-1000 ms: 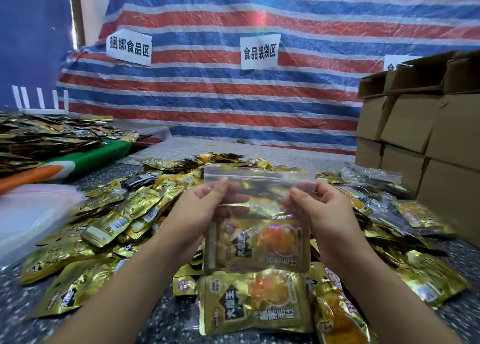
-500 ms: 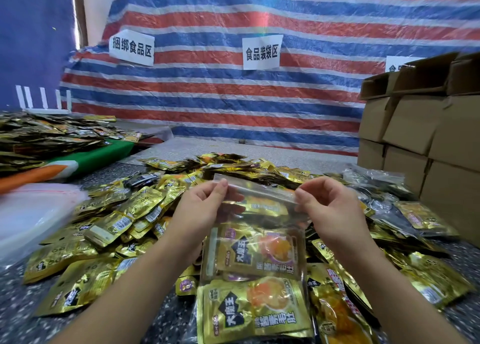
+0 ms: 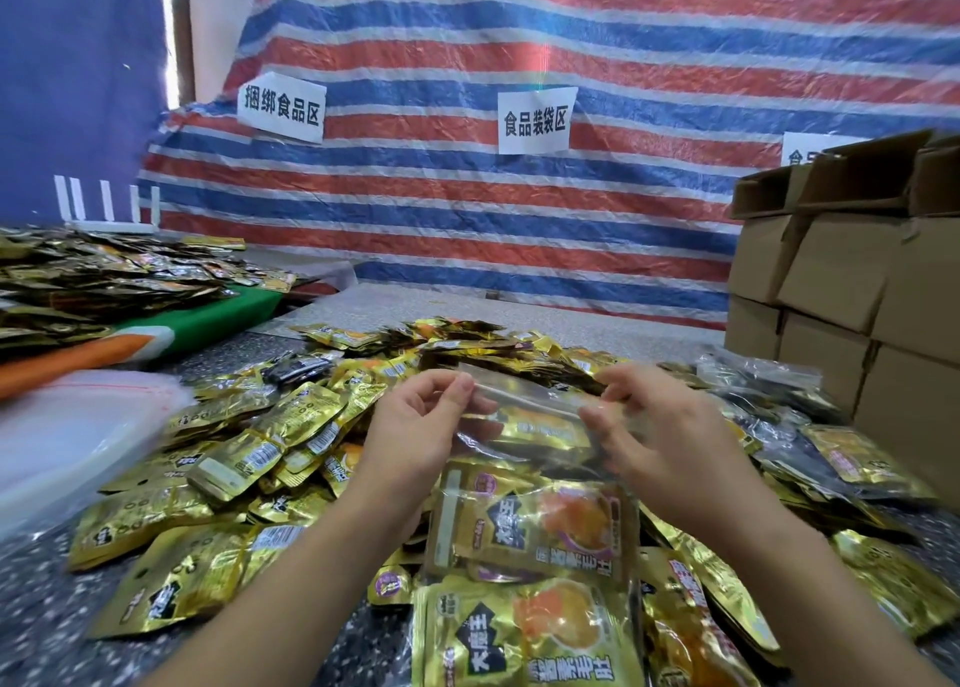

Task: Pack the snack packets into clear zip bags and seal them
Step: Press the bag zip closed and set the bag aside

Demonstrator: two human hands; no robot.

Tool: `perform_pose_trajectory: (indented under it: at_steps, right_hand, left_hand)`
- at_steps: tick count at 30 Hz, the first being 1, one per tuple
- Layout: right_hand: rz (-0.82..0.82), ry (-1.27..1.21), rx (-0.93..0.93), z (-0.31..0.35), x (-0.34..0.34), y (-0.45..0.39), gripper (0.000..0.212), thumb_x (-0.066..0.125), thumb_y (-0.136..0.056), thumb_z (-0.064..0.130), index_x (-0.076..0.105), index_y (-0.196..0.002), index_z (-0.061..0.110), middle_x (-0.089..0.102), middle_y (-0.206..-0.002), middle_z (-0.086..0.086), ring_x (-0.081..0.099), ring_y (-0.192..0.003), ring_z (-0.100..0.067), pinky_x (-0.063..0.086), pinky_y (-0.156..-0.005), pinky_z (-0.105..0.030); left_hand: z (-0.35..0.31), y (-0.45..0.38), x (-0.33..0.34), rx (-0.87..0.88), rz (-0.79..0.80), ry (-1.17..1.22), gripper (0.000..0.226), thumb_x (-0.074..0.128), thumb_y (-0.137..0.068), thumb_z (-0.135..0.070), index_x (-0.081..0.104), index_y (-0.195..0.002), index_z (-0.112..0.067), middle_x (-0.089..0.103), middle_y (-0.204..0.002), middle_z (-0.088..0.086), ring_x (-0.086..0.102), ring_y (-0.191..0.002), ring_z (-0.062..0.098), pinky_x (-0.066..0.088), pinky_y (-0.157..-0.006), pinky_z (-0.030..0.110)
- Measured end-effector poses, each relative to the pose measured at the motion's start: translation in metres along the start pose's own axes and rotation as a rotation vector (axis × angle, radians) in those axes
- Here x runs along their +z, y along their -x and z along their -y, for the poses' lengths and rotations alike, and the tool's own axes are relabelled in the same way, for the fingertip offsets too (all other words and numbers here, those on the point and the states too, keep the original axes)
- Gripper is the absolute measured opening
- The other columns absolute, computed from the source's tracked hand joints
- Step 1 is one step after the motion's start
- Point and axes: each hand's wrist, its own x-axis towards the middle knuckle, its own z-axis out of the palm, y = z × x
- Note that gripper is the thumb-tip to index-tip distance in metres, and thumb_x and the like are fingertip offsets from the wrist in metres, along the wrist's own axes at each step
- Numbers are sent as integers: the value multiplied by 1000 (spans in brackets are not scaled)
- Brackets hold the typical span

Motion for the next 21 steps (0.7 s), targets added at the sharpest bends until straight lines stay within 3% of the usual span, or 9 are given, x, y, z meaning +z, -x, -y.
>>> perform_pose_trajectory:
  at_steps: [1, 3, 4, 6, 10, 13, 17, 19, 21]
  right_hand:
    - [105, 63, 6, 4, -4, -4, 46, 49, -89, 56, 60, -123, 28, 57, -97, 20, 58, -90, -6, 51, -84, -39]
    - [211, 40, 5, 7, -9, -13, 24, 50, -92, 51, 62, -106, 36, 61, -89, 21, 60, -82, -2, 54, -75, -35]
    - [196, -23, 8, 7, -10, -17, 8, 56, -94, 42, 62, -93, 38, 63, -82, 18, 60, -75, 0, 53, -68, -29]
    - [104, -94, 11, 5, -9, -20, 16, 64, -94, 25, 63, -80, 34, 63, -74, 15, 59, -68, 0, 44, -60, -18]
    - [23, -16, -20, 6, -3, -21, 10, 66, -93, 24, 62, -85, 27, 60, -79, 16, 57, -74, -2, 44, -64, -25]
    - [12, -14, -98, 20, 1, -30, 12, 61, -92, 38, 58, -102, 31, 53, -88, 23, 52, -83, 4, 40, -70, -18]
    - [297, -27, -92, 50, 11, -49, 34, 58, -94, 47, 58, -121, 28, 58, -105, 15, 56, -95, -5, 48, -79, -23]
    - [424, 27, -78, 57, 17, -56, 26, 56, -95, 49, 61, -100, 23, 62, -93, 11, 57, -81, -7, 49, -69, -26]
    - [452, 33, -79, 57, 18, -60, 25, 56, -97, 43, 61, -85, 21, 58, -77, 7, 49, -64, -6, 38, -54, -22]
  left_hand:
    - [-1, 0, 0, 1, 2, 12, 19, 51, -99, -16, 65, -100, -3, 73, -92, 16, 73, -78, 28, 62, -73, 40]
    - [-3, -1, 0, 4, -1, 31, 19, 51, -100, -15, 66, -99, -3, 73, -91, 16, 73, -76, 27, 62, -70, 35]
    - [-4, -1, 0, 5, -5, 41, 19, 51, -100, -15, 66, -99, -3, 73, -91, 16, 73, -76, 27, 61, -69, 33]
    - [-4, -1, 0, 8, -16, 56, 19, 51, -100, -15, 66, -98, -4, 74, -90, 14, 73, -75, 26, 61, -68, 30]
    - [-3, 0, 2, 31, -16, 39, 18, 52, -100, -16, 67, -95, -7, 75, -87, 11, 74, -74, 24, 58, -62, 25]
    - [-2, -2, 1, 49, -10, 42, 17, 53, -99, -17, 67, -95, -8, 74, -88, 12, 74, -74, 25, 57, -63, 26]
    - [0, -3, -2, 54, -1, 36, 18, 54, -99, -18, 69, -96, -9, 75, -85, 9, 74, -75, 24, 55, -59, 24]
    - [1, -2, -2, 53, -2, 30, 18, 55, -99, -18, 70, -94, -9, 75, -83, 10, 74, -74, 23, 55, -59, 24]
    - [1, -2, -1, 66, -6, -2, 18, 56, -99, -18, 71, -93, -11, 75, -82, 8, 73, -72, 20, 55, -60, 23]
